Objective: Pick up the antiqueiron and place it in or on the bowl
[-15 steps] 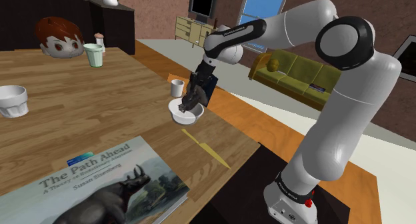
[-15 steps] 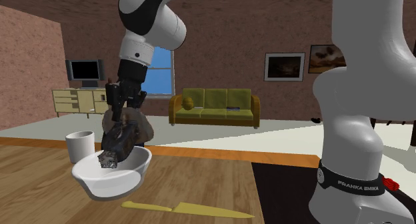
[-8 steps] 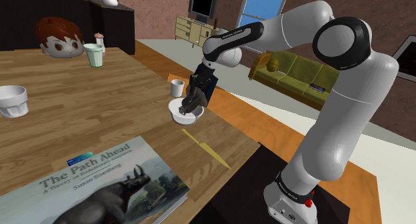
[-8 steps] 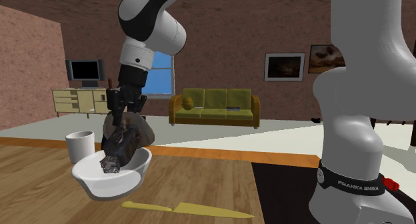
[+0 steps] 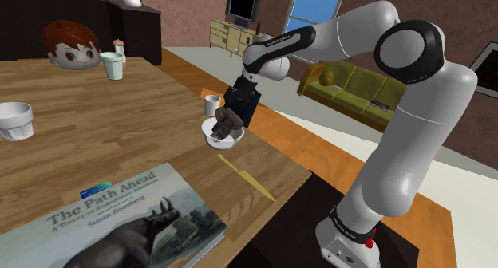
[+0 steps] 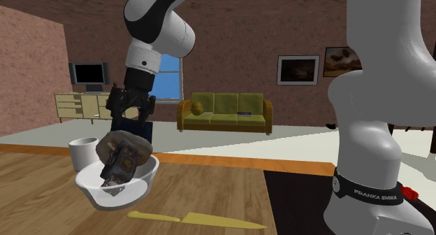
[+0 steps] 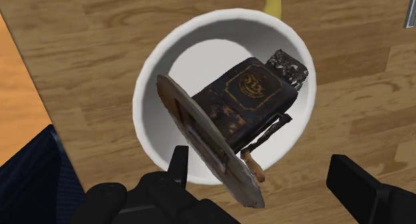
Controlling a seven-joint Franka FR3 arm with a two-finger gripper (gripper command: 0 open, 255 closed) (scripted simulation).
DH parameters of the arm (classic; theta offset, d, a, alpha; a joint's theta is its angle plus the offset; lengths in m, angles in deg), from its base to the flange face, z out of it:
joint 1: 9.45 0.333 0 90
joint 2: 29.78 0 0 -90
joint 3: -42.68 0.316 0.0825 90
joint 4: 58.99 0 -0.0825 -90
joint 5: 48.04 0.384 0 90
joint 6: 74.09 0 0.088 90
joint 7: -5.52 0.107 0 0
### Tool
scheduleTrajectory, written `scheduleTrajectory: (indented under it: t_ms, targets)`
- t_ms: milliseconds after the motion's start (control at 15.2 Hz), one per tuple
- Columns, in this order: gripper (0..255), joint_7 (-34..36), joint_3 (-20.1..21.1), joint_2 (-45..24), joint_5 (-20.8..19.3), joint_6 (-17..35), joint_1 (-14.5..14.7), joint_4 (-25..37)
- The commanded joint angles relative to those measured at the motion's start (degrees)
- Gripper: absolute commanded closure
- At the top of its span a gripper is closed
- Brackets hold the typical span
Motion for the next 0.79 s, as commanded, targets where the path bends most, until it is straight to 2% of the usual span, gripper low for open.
scheduleTrajectory:
  t_ms: [0, 198, 726]
  targets:
    - [0, 0.5, -0.3, 1.3, -0.8, -1.5, -0.1, 0.3]
    - [0, 1.7, -0.9, 4.7, -2.7, -6.0, -0.5, 1.5]
    - [0, 1.7, -0.9, 4.7, -2.7, -6.0, -0.5, 1.5]
